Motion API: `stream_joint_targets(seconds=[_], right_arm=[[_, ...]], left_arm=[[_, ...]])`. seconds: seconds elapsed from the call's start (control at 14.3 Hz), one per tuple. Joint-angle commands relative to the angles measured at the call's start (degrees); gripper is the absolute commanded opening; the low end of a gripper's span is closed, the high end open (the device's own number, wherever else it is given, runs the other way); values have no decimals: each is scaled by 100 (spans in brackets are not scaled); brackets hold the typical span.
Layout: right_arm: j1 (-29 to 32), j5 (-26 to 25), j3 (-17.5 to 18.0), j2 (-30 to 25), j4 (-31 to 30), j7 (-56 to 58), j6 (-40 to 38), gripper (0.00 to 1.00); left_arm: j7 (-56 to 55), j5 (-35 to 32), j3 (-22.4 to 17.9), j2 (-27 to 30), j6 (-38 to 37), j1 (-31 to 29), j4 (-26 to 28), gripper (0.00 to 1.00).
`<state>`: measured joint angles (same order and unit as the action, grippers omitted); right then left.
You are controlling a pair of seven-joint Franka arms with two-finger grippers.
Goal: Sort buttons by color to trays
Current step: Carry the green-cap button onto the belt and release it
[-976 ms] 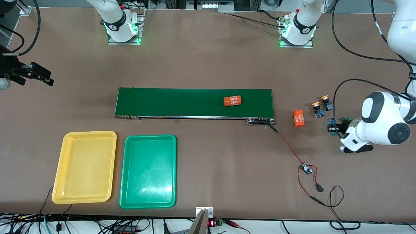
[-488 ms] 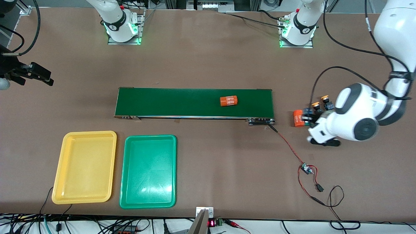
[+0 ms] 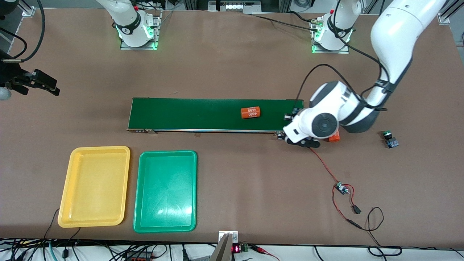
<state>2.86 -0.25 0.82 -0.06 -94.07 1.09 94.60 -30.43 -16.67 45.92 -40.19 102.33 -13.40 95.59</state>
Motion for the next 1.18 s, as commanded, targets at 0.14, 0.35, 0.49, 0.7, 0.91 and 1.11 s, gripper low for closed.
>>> stream_joint_targets(seconds=[0.14, 0.35, 0.49, 0.7, 0.91, 1.11], right_arm=[[21, -72, -3, -81, -33, 41, 50, 100], [48, -81, -38, -73, -68, 58, 59, 100], [4, -203, -30, -81, -59, 67, 41, 100], [4, -230, -30, -81, -59, 58, 50, 100], [22, -222, -30, -73, -59, 58, 50, 100], [39, -222, -38, -73, -24, 67, -38, 100]], left_arm=[[-358, 93, 5, 64, 885, -40, 795, 48], [-411, 93, 22, 178, 561, -110, 681, 100], [-411, 93, 40, 248, 184, -128, 427, 100], [-359, 102, 198, 284, -904, -128, -493, 100], [-341, 102, 198, 275, -1715, -171, -1321, 100], [-297, -64, 110, 267, -1945, -601, -1543, 100]])
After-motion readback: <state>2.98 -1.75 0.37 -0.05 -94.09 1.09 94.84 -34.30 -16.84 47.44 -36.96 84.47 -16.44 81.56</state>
